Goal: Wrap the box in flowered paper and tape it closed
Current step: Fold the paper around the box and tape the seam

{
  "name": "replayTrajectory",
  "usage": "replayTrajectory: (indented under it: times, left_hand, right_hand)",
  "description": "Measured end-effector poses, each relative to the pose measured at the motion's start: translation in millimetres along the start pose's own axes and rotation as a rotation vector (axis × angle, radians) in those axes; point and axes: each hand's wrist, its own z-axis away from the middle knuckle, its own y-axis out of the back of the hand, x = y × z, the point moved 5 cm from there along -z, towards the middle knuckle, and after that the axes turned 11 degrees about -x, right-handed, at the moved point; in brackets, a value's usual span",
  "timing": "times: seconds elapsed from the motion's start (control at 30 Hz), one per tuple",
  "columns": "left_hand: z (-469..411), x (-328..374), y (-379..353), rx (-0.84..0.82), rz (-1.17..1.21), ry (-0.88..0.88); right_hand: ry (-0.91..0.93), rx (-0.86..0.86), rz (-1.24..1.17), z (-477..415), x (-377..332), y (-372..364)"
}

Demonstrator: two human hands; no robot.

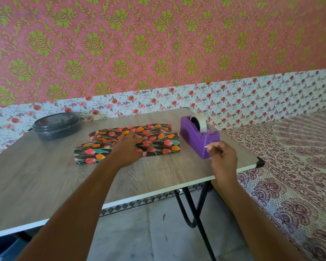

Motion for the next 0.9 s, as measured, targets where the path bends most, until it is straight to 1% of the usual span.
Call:
replayTrajectory:
  times: [0.13, 0.2, 0.27, 0.43, 0.5, 0.6, 0.7, 0.8, 0.9]
  left_hand:
    - [-1.4, -0.9, 5.4, 0.002, 0.016, -0.048]
    - [-3.6, -1.2, 8.5, 0.004, 0.014, -0.066]
    - [-4.4, -2.0, 10.3, 0.011, 0.009, -0.076]
    - [-4.3, -8.4, 10.5, 0.044, 0.097, -0.109]
    - [-5.5, -8.1, 10.5, 0.052, 0.051, -0.135]
    - [-9.2, -11.7, 10.9, 0.066, 0.032, -0.132]
    - [-10.3, -12.4, 10.1, 0.091, 0.066, -0.132]
    - [-11.4, -12.5, 11.1, 0.1, 0.129, -0.12]
    - [-14.2, -13.8, 10.3, 0.116, 0.106, -0.112]
  right_hand:
    - [0.051, -0.136, -0.156, 0.5, -21.0, -19.2]
    - [0.119, -0.199, -0.182, -2.6, -37.7, -32.6]
    - [0.191, -0.254, -0.163, -8.5, -54.0, -49.2]
    - [0.238, -0.43, 0.0, -40.0, -83.6, -106.3]
    - [0.186, -0.481, 0.026, -54.9, -96.4, -124.4]
    - [0.007, -0.599, 0.045, -77.3, -103.2, -153.5]
    - [-0.133, -0.655, 0.143, -91.4, -94.4, -169.0]
    - [-0.15, -0.678, 0.223, -99.3, -81.3, -176.1]
    - [-0.14, -0.636, 0.237, -103.4, -74.7, -179.0]
